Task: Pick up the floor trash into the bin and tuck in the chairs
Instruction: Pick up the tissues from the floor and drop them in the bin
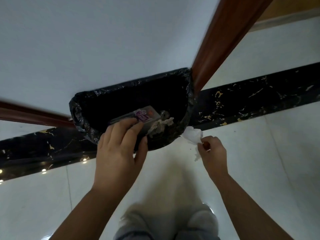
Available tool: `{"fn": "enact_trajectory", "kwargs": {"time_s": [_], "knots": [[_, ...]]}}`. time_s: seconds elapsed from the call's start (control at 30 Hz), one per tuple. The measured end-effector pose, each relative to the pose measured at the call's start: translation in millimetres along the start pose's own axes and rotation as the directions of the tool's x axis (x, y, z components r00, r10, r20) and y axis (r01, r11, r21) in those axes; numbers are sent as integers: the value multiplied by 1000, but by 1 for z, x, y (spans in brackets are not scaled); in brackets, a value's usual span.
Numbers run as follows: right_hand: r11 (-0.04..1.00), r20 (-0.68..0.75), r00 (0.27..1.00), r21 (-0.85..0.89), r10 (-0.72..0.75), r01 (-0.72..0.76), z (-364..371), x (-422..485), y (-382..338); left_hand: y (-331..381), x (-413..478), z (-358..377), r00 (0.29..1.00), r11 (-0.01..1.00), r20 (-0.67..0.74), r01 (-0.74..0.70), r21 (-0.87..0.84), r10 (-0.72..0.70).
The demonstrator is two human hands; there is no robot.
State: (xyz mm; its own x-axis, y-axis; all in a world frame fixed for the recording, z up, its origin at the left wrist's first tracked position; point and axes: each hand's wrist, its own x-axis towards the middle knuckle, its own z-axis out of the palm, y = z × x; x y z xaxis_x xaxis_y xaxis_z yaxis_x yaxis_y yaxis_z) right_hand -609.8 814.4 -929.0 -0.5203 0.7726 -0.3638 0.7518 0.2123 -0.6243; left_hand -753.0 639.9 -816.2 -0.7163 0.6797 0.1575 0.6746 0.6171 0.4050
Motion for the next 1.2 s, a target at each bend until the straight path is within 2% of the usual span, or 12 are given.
{"fn": "enact_trajectory", "kwargs": {"time_s": [0.17,0.27,0.47,0.57,0.67,0.8,1.0,1.2], "knots": [[993,-114,992,106,-47,59,-61,-27,-66,13,1,-42,997,998,-35,65,-3,-65],[982,-136,985,141,-106,125,-85,-40,-112,19,3,-69,995,996,-34,93,15,-92],[957,-49,960,73,-276,279,-83,-57,-186,15,7,-122,988,987,-45,152,54,-149],[959,-7,960,31,-280,281,-73,-58,-214,12,3,-146,984,983,-57,172,70,-169],[963,97,959,-17,-266,268,-69,-56,-237,12,-2,-167,980,977,-66,194,91,-188],[954,185,941,-39,-285,296,-91,-66,-256,20,-5,-195,972,966,-71,232,117,-225],[958,91,962,-110,-256,265,-163,-114,-271,55,3,-243,968,966,-102,238,105,-227],[944,-21,961,-196,-275,266,-231,-179,-287,108,3,-298,986,986,-74,154,64,-150]]}}
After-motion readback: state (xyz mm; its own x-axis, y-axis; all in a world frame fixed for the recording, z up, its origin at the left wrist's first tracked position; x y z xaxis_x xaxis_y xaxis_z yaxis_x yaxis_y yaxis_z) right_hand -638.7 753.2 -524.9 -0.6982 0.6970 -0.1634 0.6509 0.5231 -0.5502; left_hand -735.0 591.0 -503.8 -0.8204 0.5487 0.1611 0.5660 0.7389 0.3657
